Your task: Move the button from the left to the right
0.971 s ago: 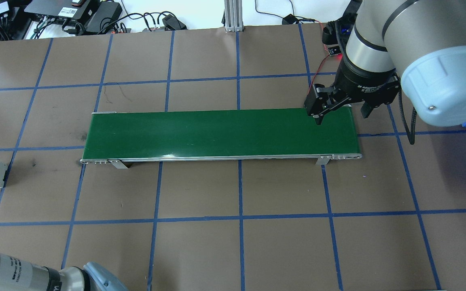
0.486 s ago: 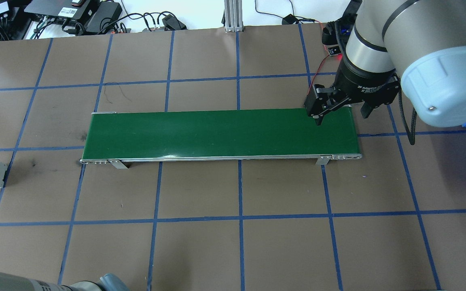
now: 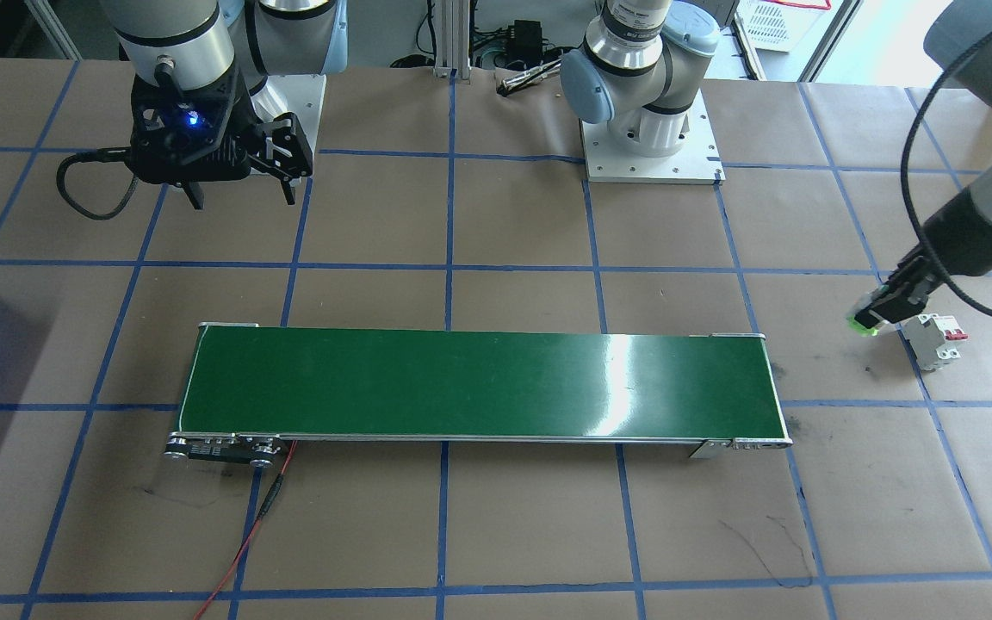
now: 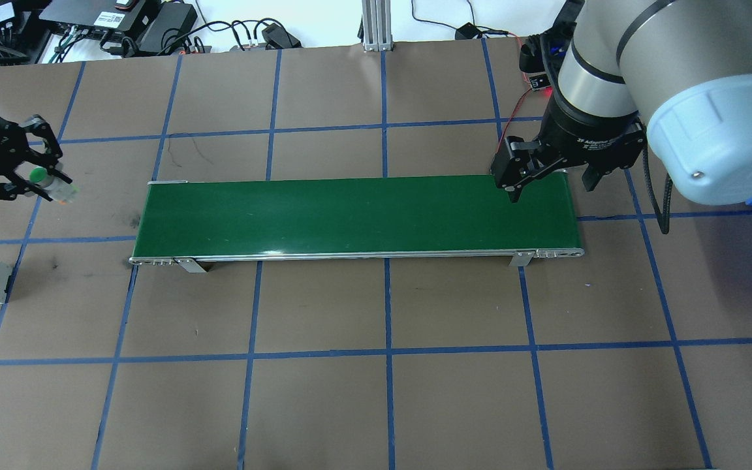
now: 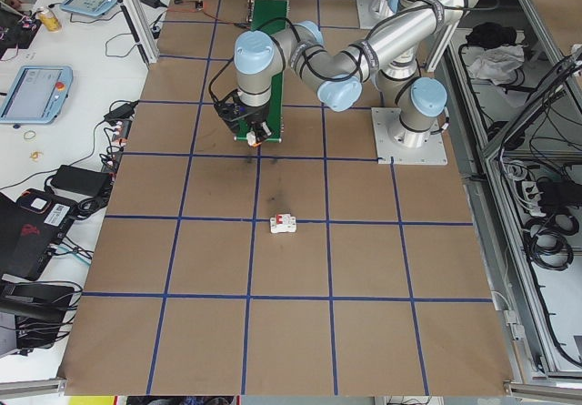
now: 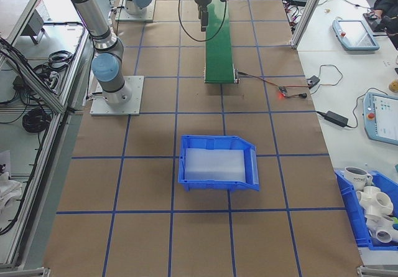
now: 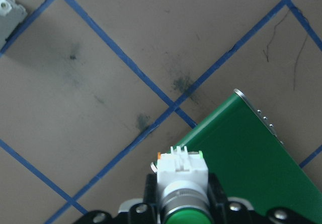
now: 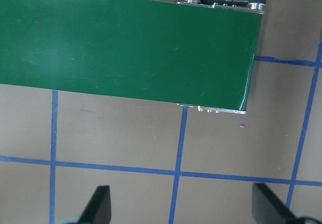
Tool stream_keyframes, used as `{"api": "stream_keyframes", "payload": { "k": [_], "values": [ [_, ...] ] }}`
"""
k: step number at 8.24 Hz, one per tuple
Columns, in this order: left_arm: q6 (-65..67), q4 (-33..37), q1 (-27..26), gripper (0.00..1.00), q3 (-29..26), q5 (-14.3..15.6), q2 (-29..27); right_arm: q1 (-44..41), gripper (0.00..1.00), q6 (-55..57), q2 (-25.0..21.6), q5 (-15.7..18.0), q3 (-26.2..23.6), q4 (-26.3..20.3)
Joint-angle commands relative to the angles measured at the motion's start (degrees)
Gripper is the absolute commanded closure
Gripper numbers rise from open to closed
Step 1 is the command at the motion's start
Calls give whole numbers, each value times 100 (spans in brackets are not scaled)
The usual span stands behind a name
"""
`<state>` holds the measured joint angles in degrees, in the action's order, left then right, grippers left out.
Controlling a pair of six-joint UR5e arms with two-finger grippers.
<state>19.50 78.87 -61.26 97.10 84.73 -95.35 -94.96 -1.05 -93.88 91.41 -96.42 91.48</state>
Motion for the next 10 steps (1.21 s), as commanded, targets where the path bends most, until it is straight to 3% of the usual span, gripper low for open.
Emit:
{"api": "stream_keyframes", "payload": {
  "k": [1, 3, 4, 5, 6, 10],
  "values": [
    [2734, -220, -1287, 100, 449, 44, 157, 3, 0, -87, 1, 0, 0, -25],
    [4475, -1045, -1695, 100, 747, 246, 69, 3, 0, -123, 10, 0, 0, -25],
    [4657, -1223, -1705, 100, 984, 290, 78, 3, 0, -115, 10, 0, 0, -25],
    [4720, -1851, -1696, 100, 1204, 516, 43, 3, 0, -115, 10, 0, 0, -25],
    [4790, -2266, -1696, 100, 1406, 536, -70, 3, 0, -115, 10, 0, 0, -25],
    [4764, -2534, -1696, 99, 1470, 492, -589, 3, 0, -123, 10, 0, 0, -25]
  ]
}}
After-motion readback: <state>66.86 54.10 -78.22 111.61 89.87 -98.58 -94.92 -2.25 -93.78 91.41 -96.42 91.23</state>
